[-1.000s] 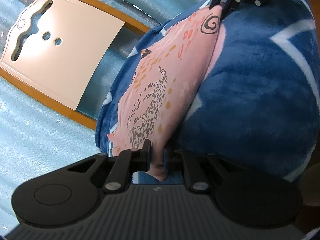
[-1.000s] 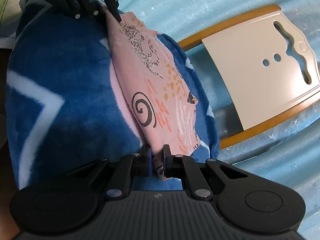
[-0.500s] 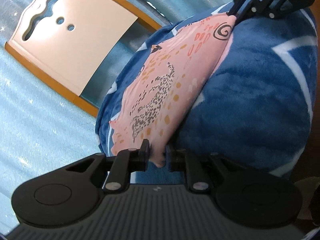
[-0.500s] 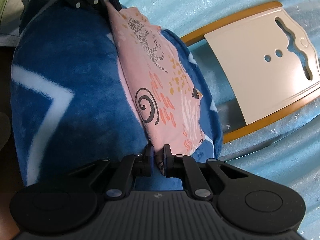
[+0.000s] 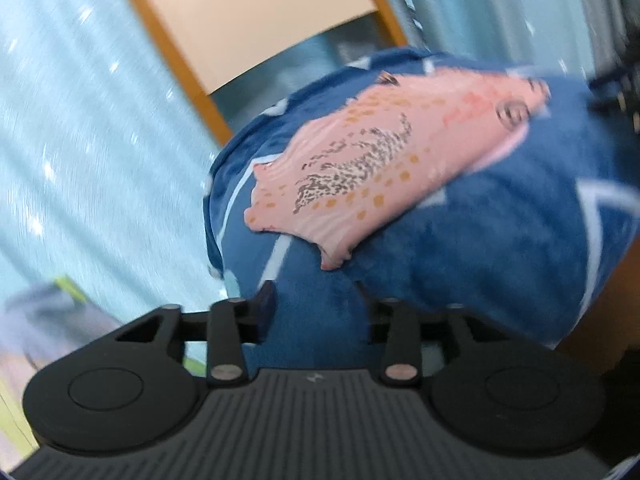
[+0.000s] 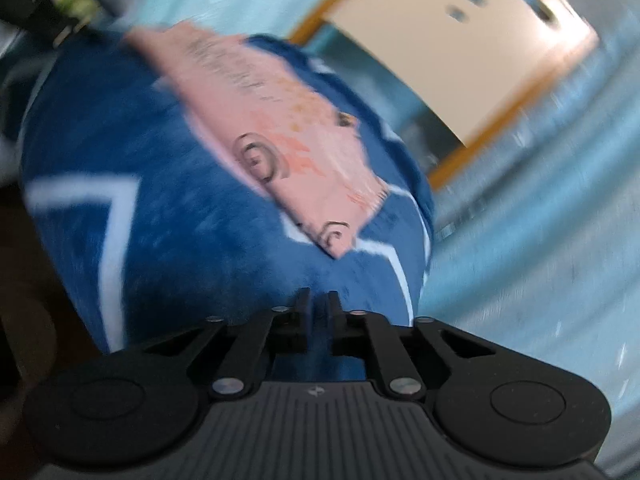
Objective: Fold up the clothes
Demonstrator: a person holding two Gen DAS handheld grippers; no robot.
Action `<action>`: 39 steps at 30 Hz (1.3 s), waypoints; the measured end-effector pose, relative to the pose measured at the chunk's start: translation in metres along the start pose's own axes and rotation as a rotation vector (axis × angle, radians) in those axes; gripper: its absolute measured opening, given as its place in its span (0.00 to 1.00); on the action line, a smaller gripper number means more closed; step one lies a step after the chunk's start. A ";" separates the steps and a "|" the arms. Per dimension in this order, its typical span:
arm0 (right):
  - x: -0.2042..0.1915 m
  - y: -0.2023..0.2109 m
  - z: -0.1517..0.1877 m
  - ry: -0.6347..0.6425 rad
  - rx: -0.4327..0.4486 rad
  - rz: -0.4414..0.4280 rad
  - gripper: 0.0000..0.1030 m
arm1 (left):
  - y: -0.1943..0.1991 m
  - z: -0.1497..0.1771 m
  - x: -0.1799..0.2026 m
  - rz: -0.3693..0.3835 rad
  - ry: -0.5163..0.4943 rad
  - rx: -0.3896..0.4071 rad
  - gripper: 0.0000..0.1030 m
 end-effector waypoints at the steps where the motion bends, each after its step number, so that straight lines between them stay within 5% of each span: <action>1: 0.005 0.002 -0.002 -0.094 -0.006 -0.008 0.32 | 0.003 -0.001 -0.001 0.011 0.040 0.000 0.48; 3: 0.015 0.008 -0.003 -0.302 -0.020 -0.061 0.46 | 0.008 -0.003 -0.003 0.032 0.120 0.001 0.63; 6: 0.018 0.011 0.001 -0.506 -0.044 -0.132 0.60 | 0.011 -0.004 0.000 0.044 0.191 0.005 0.73; 12: 0.014 0.016 0.003 -0.678 -0.041 -0.189 0.95 | 0.009 -0.003 0.004 0.077 0.325 0.008 0.95; 18: 0.006 0.008 -0.002 -0.677 -0.054 -0.183 0.98 | 0.002 -0.003 0.009 0.104 0.410 0.023 0.99; 39: -0.002 -0.013 -0.003 -0.683 -0.082 -0.096 1.00 | -0.013 0.000 0.022 0.067 0.445 0.009 1.00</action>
Point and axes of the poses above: each gripper's, at about its wrist camera, not at the fingertips, and y roughly against the way its jaws point, x to its right, z to its underside, the point moved 3 cm from there along -y, roughly the way its jaws point, and after that the axes turned 11 degrees about -y, right-handed, at the moved point
